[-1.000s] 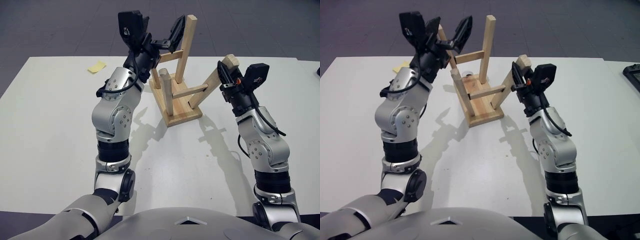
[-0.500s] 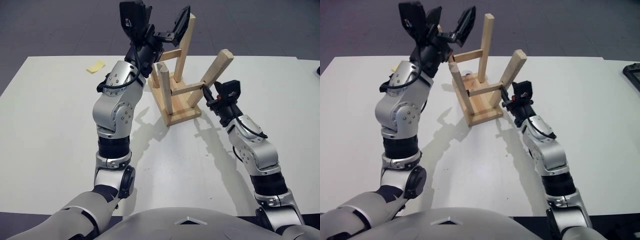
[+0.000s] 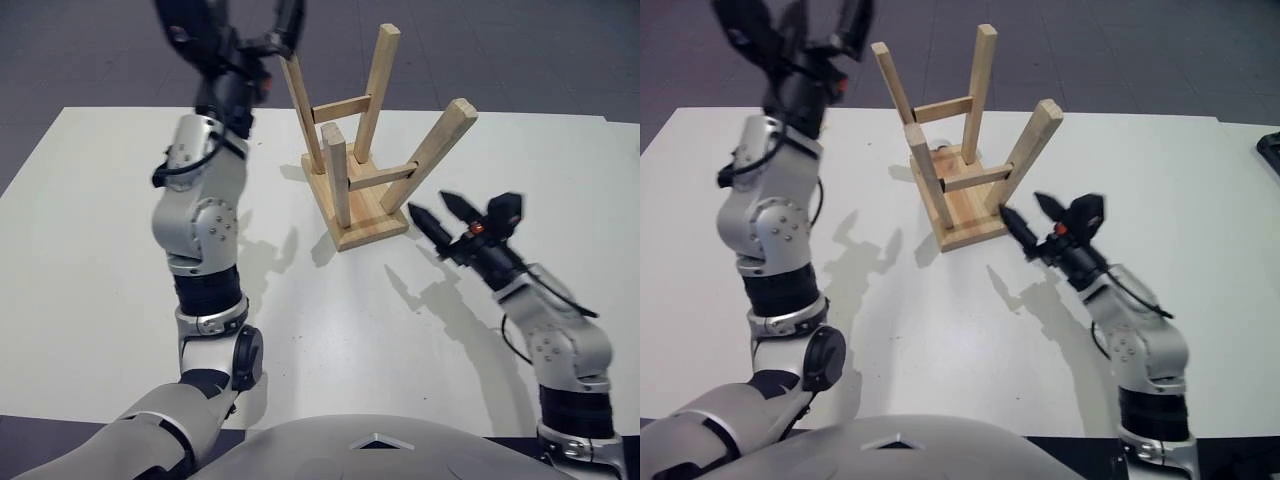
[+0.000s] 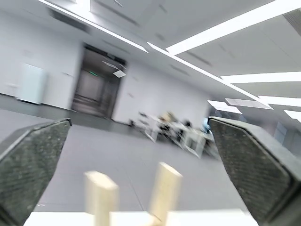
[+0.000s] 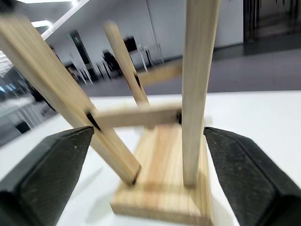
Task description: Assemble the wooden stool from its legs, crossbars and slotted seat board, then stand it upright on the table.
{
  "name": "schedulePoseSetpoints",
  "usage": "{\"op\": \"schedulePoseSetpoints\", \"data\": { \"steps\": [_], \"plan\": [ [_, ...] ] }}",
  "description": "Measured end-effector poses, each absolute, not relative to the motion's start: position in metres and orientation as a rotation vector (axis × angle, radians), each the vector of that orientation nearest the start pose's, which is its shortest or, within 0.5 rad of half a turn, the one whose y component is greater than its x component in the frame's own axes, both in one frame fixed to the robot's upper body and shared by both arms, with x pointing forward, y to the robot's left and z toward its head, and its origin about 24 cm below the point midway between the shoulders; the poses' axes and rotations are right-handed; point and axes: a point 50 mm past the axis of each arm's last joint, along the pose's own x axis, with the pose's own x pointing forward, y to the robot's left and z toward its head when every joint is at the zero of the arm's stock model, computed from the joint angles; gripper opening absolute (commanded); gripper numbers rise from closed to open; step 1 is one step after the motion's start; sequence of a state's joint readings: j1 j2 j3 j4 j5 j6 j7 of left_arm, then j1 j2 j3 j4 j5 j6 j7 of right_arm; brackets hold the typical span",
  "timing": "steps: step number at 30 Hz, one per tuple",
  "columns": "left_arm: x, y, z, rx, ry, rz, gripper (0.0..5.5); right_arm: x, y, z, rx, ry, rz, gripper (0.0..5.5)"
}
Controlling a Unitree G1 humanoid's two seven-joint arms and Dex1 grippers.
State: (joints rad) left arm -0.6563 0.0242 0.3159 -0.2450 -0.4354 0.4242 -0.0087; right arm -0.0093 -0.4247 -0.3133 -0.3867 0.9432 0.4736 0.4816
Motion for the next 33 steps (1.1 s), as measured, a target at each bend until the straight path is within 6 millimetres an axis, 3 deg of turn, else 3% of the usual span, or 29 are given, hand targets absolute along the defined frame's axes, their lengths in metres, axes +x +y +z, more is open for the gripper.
{"op": "schedulePoseSetpoints", "data": {
  "steps": [3,5,8,10,15,18,22,27,33],
  "plan": [
    [0.317,0.209,0.225,-0.303,-0.414,0.086,5.40,0.259,-0.262,0.183,0.437,-0.321,0.280,5.38],
    [0.319,0.216,0.193,-0.164,-0.248,0.147,5.40,0.278,-0.274,0.184,0.385,-0.292,0.100,5.38],
    [0.319,0.208,0.148,-0.051,-0.032,0.120,5.40,0.304,-0.269,0.160,0.234,-0.142,-0.051,5.38],
    [0.316,0.190,0.110,0.048,0.157,0.035,5.40,0.326,-0.253,0.127,0.073,0.012,-0.106,5.38],
    [0.313,0.149,0.049,0.167,0.446,-0.163,5.40,0.343,-0.203,0.053,-0.237,0.234,-0.007,5.38],
    [0.325,0.127,0.046,0.225,0.453,-0.252,5.40,0.340,-0.198,0.032,-0.304,0.285,0.042,5.38],
    [0.335,0.101,0.045,0.270,0.426,-0.375,5.40,0.340,-0.197,0.034,-0.349,0.272,0.105,5.38],
    [0.339,0.100,0.048,0.313,0.413,-0.434,5.40,0.321,-0.199,0.037,-0.388,0.265,0.227,5.38],
    [0.339,0.111,0.060,0.290,0.388,-0.459,5.40,0.297,-0.183,0.041,-0.374,0.274,0.340,5.38]
  ]
}}
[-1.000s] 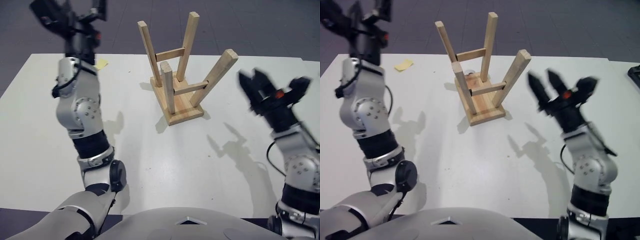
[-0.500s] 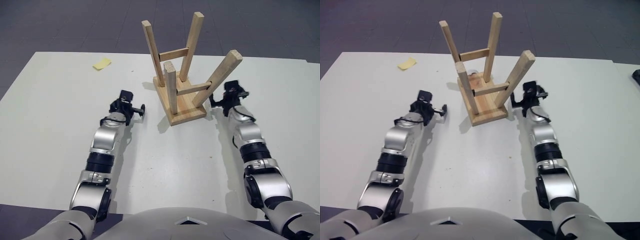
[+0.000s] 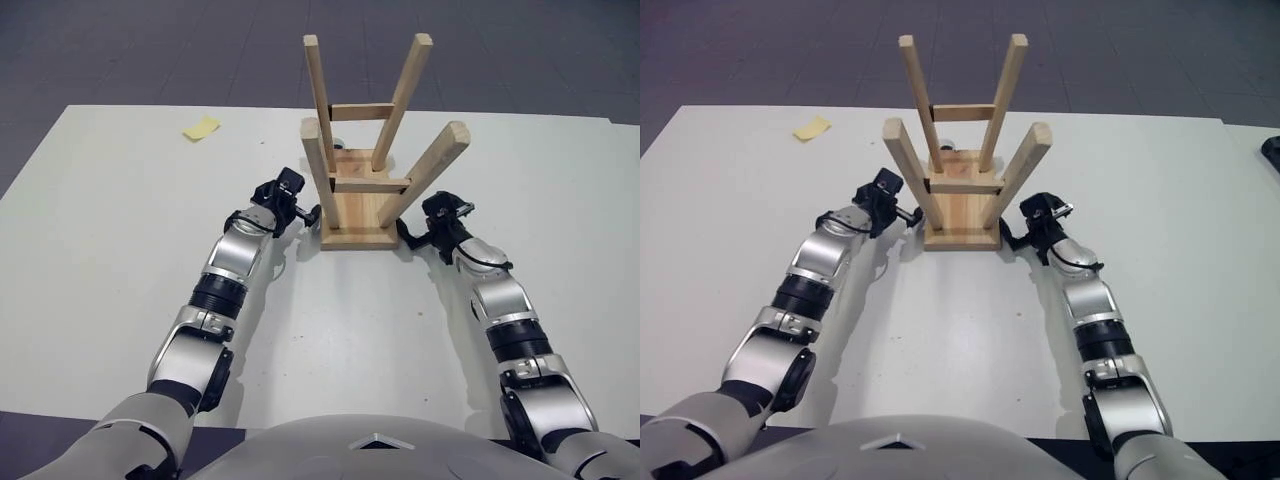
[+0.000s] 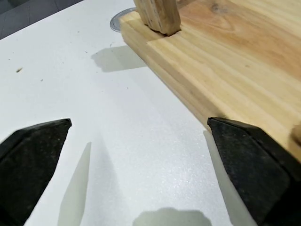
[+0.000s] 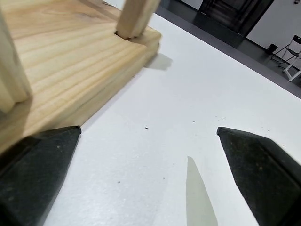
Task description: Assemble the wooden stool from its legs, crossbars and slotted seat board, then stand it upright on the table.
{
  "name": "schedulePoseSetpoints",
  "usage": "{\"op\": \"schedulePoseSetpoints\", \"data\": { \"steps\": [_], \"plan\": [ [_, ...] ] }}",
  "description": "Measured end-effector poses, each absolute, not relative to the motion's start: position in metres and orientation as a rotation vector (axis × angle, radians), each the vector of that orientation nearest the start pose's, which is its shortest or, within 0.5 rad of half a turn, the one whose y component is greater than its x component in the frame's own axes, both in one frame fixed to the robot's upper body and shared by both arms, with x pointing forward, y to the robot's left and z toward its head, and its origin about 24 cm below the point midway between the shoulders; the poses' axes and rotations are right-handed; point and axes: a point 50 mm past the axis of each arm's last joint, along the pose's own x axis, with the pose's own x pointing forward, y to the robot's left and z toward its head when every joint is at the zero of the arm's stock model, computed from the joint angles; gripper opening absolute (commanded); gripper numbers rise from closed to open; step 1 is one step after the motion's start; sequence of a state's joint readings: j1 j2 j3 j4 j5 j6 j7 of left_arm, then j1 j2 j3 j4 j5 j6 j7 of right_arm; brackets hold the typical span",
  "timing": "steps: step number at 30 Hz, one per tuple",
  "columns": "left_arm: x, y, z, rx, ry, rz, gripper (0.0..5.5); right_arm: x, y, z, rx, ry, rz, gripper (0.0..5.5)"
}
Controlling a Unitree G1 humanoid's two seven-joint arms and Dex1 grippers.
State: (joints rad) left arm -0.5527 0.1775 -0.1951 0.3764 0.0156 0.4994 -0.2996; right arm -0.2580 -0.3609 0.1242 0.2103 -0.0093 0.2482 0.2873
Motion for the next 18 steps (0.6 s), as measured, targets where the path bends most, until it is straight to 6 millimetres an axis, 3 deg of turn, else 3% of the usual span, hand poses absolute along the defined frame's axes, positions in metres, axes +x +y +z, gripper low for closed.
{"op": "schedulePoseSetpoints", "data": {
  "steps": [13,16,18],
  "plan": [
    [0.324,0.114,0.062,0.150,0.402,-0.433,5.40,0.297,-0.185,0.051,-0.214,0.263,0.204,5.38],
    [0.324,0.127,0.067,0.086,0.376,-0.341,5.40,0.294,-0.198,0.048,-0.179,0.285,0.087,5.38],
    [0.326,0.148,0.076,0.008,0.316,-0.179,5.40,0.291,-0.218,0.049,-0.152,0.293,-0.067,5.38]
  ]
}}
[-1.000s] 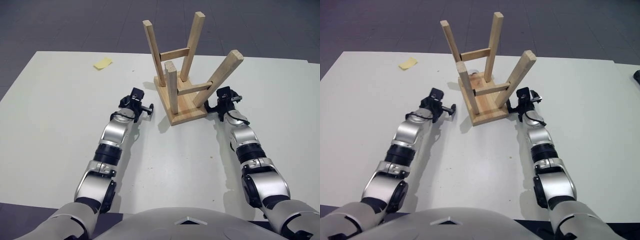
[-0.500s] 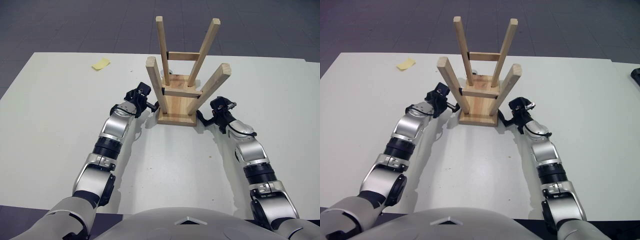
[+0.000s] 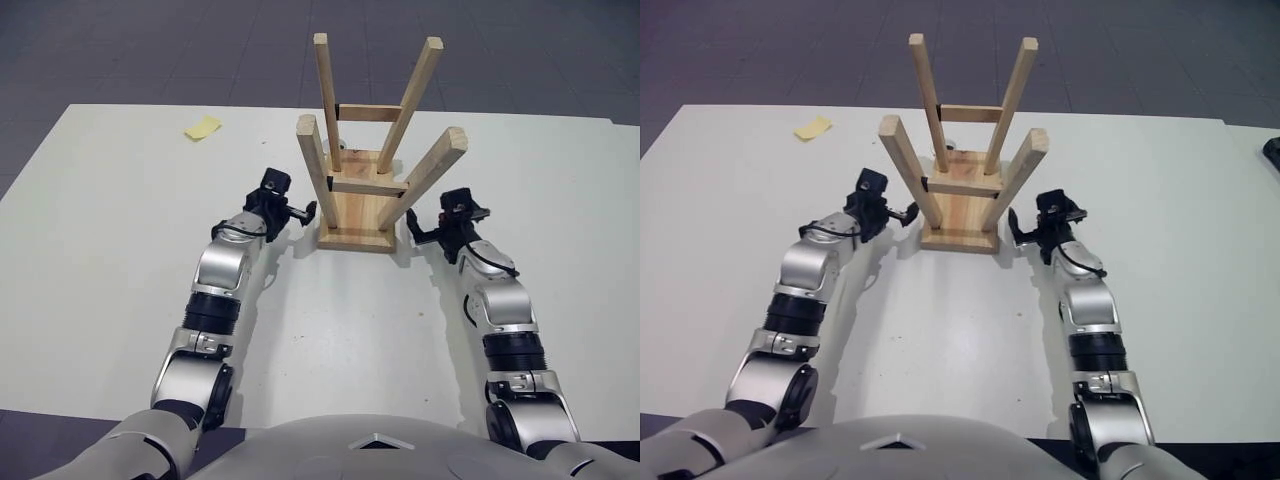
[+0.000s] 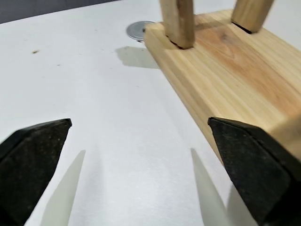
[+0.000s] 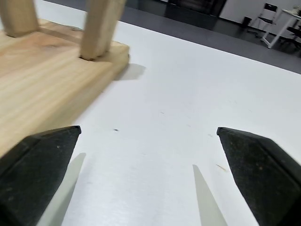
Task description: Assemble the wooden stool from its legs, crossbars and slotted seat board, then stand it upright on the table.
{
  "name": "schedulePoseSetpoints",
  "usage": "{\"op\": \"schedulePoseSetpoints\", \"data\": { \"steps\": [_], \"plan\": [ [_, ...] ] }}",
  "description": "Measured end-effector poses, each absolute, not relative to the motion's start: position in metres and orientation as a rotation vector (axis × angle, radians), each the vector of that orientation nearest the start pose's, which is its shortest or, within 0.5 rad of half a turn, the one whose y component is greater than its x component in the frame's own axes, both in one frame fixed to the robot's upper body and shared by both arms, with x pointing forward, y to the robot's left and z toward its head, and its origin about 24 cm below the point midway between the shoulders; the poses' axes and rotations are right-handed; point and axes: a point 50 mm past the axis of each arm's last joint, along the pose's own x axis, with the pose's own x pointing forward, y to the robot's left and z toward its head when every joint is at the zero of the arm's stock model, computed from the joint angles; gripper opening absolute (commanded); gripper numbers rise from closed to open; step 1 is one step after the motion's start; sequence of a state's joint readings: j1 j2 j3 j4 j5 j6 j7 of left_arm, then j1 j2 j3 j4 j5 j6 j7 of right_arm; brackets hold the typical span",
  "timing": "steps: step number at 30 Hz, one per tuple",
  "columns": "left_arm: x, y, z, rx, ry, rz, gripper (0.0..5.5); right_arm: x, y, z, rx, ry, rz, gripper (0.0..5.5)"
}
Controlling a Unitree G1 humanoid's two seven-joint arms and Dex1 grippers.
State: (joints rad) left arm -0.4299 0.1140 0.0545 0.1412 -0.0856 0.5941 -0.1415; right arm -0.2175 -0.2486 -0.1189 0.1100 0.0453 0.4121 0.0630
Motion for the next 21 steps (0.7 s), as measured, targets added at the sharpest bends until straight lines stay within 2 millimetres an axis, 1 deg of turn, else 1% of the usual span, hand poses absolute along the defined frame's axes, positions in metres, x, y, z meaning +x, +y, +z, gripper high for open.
{"op": "schedulePoseSetpoints", "data": {
  "steps": [1,3,4,5,6,7,8,9,10,11,14,17,19,21],
  "plan": [
    [0.327,0.158,0.081,-0.045,0.279,-0.095,5.40,0.289,-0.227,0.051,-0.139,0.289,-0.136,5.38],
    [0.323,0.187,0.105,-0.154,0.144,0.128,5.40,0.284,-0.253,0.062,-0.101,0.252,-0.315,5.38],
    [0.320,0.197,0.116,-0.169,0.086,0.192,5.40,0.281,-0.260,0.068,-0.094,0.230,-0.360,5.38],
    [0.317,0.199,0.127,-0.160,0.031,0.207,5.40,0.280,-0.263,0.076,-0.096,0.202,-0.372,5.38],
    [0.315,0.195,0.138,-0.132,-0.018,0.184,5.40,0.280,-0.257,0.083,-0.098,0.171,-0.340,5.38],
    [0.314,0.185,0.147,-0.100,-0.057,0.136,5.40,0.283,-0.246,0.090,-0.103,0.141,-0.285,5.38],
    [0.314,0.167,0.155,-0.065,-0.089,0.051,5.40,0.286,-0.227,0.097,-0.096,0.107,-0.201,5.38],
    [0.313,0.154,0.158,-0.046,-0.102,-0.010,5.40,0.287,-0.212,0.101,-0.085,0.086,-0.138,5.38],
    [0.311,0.126,0.159,-0.012,-0.111,-0.128,5.40,0.288,-0.181,0.108,-0.052,0.058,-0.018,5.38],
    [0.309,0.114,0.159,0.004,-0.112,-0.163,5.40,0.286,-0.166,0.110,-0.034,0.055,0.014,5.38],
    [0.305,0.109,0.158,0.044,-0.103,-0.165,5.40,0.279,-0.162,0.111,-0.050,0.075,0.002,5.38],
    [0.304,0.103,0.147,0.037,-0.056,-0.157,5.40,0.278,-0.163,0.110,-0.060,0.082,-0.029,5.38],
    [0.305,0.098,0.141,0.017,-0.022,-0.157,5.40,0.279,-0.164,0.104,-0.073,0.110,-0.055,5.38],
    [0.305,0.093,0.134,-0.040,0.034,-0.131,5.40,0.282,-0.167,0.097,-0.077,0.146,-0.109,5.38]
  ]
}}
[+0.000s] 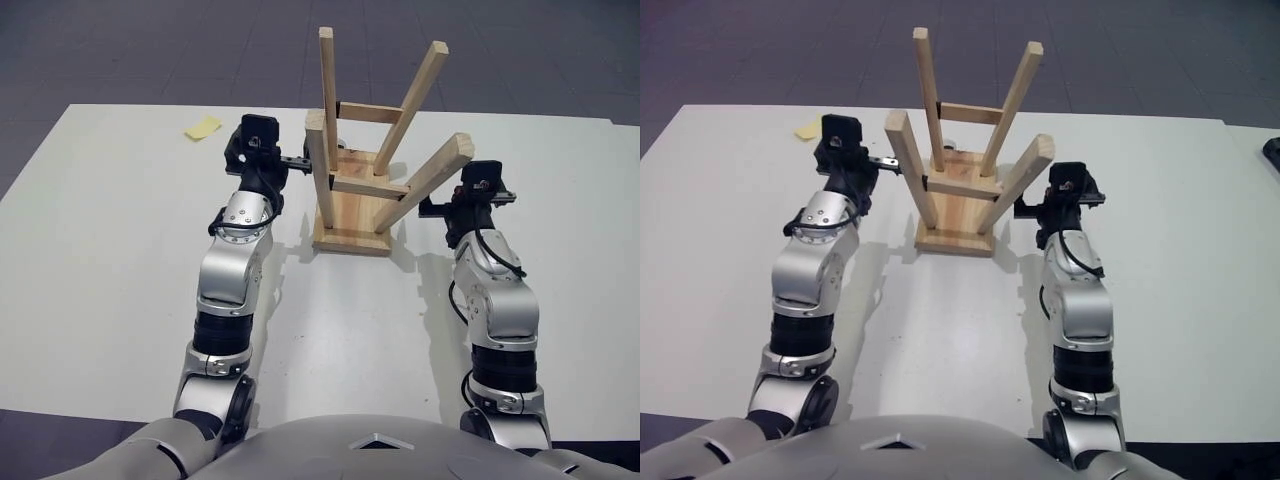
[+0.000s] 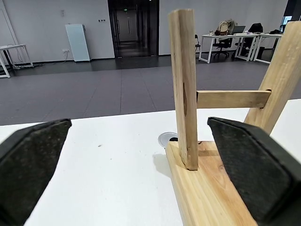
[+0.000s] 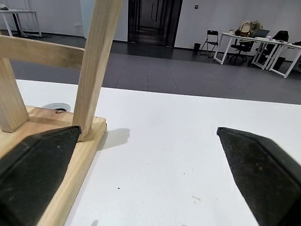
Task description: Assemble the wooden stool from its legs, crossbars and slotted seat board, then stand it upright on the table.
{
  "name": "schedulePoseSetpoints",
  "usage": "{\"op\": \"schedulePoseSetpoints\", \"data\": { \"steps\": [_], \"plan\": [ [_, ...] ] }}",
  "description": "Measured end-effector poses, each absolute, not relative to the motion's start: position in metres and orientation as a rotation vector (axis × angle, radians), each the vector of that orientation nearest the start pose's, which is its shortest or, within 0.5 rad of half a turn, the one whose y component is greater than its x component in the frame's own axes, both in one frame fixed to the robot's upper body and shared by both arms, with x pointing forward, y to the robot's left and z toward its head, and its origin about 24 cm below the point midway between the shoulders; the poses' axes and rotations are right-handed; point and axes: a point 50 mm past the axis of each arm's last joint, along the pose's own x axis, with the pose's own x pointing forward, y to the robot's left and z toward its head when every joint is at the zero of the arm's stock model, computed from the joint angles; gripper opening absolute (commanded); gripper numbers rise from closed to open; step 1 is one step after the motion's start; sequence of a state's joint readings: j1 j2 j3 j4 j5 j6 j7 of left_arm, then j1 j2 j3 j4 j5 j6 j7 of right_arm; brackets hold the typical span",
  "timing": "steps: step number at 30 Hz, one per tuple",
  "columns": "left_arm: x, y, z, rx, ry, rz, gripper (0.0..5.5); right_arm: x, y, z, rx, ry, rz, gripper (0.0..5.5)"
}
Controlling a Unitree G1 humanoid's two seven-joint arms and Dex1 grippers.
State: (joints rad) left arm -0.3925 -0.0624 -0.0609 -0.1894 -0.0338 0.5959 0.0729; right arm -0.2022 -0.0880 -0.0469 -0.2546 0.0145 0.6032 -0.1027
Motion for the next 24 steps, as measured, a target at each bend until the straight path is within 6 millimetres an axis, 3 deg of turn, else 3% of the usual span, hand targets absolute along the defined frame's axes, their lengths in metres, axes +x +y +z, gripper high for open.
{"op": "schedulePoseSetpoints", "data": {
  "steps": [2,4,6,8,10,13,15,21,24],
  "plan": [
    [0.308,0.101,0.123,-0.105,0.109,-0.040,5.40,0.285,-0.172,0.097,-0.073,0.156,-0.184,5.38],
    [0.310,0.121,0.113,-0.150,0.166,0.084,5.40,0.286,-0.184,0.101,-0.077,0.143,-0.267,5.38],
    [0.310,0.146,0.109,-0.176,0.180,0.214,5.40,0.284,-0.196,0.102,-0.077,0.139,-0.338,5.38],
    [0.308,0.156,0.113,-0.167,0.161,0.249,5.40,0.284,-0.201,0.104,-0.081,0.127,-0.359,5.38],
    [0.308,0.149,0.127,-0.118,0.094,0.172,5.40,0.284,-0.195,0.108,-0.074,0.097,-0.312,5.38],
    [0.303,0.099,0.158,-0.045,-0.045,-0.101,5.40,0.284,-0.167,0.123,-0.048,0.015,-0.179,5.38],
    [0.300,0.090,0.165,0.003,-0.094,-0.135,5.40,0.281,-0.168,0.122,-0.056,0.020,-0.190,5.38],
    [0.305,0.088,0.148,0.043,-0.006,-0.129,5.40,0.282,-0.169,0.117,-0.064,0.049,-0.228,5.38],
    [0.311,0.100,0.130,-0.054,0.107,-0.030,5.40,0.285,-0.177,0.107,-0.053,0.098,-0.272,5.38]
  ]
}}
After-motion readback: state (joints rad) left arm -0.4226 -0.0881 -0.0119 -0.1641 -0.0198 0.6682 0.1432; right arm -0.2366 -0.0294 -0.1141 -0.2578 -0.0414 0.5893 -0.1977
